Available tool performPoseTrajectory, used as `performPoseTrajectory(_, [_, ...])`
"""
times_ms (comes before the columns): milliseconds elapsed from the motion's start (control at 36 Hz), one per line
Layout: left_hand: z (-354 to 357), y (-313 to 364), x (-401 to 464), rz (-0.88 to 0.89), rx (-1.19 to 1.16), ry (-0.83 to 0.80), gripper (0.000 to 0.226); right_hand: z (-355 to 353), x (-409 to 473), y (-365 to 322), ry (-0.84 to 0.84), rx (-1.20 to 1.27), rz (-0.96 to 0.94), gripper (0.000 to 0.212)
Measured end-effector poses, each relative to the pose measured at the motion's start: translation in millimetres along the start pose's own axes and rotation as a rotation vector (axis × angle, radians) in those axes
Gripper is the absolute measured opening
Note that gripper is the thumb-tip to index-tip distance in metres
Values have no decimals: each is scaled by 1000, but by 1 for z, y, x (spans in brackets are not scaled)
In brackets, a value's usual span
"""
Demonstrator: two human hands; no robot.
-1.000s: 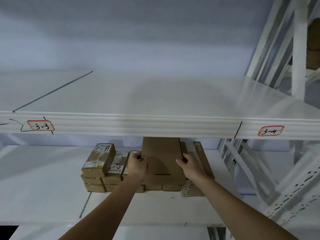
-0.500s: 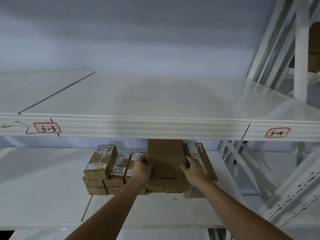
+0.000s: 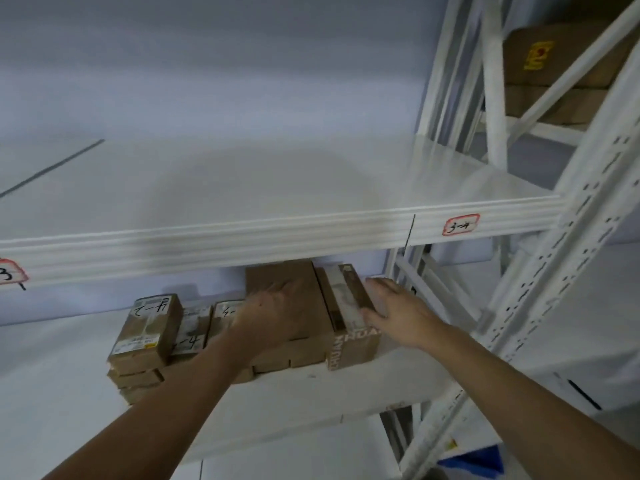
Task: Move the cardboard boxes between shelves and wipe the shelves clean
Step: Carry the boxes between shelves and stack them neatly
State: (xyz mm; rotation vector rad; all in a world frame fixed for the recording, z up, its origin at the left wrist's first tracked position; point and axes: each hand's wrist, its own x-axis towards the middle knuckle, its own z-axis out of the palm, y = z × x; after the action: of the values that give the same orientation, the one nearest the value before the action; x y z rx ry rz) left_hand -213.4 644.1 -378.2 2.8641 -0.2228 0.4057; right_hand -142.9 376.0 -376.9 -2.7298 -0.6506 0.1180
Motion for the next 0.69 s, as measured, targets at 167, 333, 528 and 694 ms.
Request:
performPoseTrajectory(167, [9, 71, 15, 57, 40, -170, 64, -35, -55, 42, -50, -96, 65, 75])
performPoseTrajectory(333, [26, 159, 23, 133, 22, -228, 72, -62, -129, 82, -10, -119, 91, 67])
performPoseTrajectory(528, [30, 301, 26, 281, -90, -262, 68, -96, -231, 163, 84, -95, 192, 71])
performPoseTrajectory(694, [47, 415, 23, 432, -102, -249, 70, -127, -324, 222, 153, -82, 311, 72])
